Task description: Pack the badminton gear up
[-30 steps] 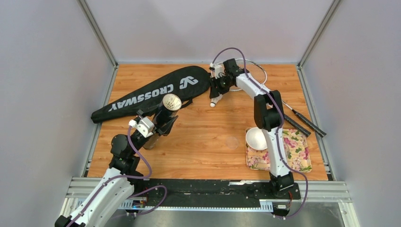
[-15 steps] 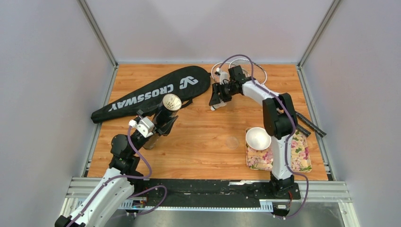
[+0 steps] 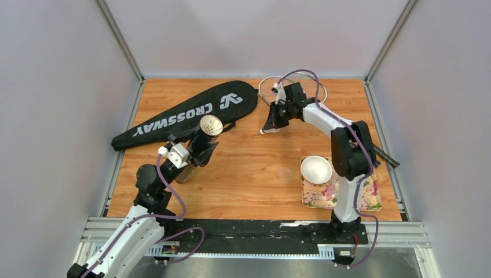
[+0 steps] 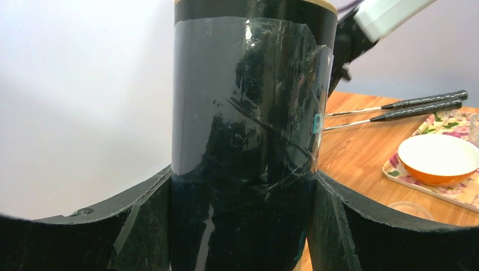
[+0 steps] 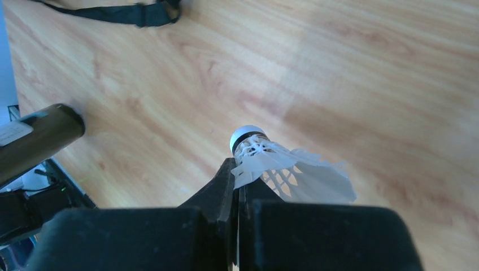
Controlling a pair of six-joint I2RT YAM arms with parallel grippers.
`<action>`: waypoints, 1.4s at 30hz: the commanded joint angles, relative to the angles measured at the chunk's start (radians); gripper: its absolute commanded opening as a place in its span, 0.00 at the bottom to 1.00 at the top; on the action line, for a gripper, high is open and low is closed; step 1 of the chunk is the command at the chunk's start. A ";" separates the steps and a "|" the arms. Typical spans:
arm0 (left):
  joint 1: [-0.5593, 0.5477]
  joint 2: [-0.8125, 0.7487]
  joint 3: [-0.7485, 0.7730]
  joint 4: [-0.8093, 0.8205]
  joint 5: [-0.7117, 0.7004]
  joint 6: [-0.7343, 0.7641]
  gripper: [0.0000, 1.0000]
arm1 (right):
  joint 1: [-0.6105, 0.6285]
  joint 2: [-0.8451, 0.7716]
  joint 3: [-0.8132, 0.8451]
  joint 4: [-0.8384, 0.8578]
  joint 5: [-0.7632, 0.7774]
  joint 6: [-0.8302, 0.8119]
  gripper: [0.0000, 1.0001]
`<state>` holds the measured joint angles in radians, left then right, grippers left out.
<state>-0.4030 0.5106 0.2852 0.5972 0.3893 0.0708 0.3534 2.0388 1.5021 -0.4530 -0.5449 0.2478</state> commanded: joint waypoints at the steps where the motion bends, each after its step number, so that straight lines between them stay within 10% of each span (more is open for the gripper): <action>1: 0.004 0.026 0.003 -0.039 0.014 -0.065 0.07 | 0.077 -0.328 -0.022 -0.038 0.098 0.032 0.00; 11: 0.004 0.088 0.039 -0.059 0.242 -0.042 0.07 | 0.406 -0.699 0.168 -0.288 0.368 -0.044 0.00; 32: 0.004 0.141 0.055 -0.060 0.326 -0.060 0.07 | 0.700 -0.549 0.389 -0.429 0.504 -0.047 0.01; 39: 0.004 0.144 0.057 -0.059 0.332 -0.065 0.07 | 0.700 -0.535 0.402 -0.369 0.349 0.018 0.55; 42: 0.003 0.143 0.057 -0.057 0.332 -0.066 0.07 | 0.696 -0.546 0.391 -0.354 0.321 0.033 0.64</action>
<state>-0.4034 0.6388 0.3351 0.5877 0.7029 0.0643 1.0470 1.5101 1.8668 -0.8627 -0.1432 0.2455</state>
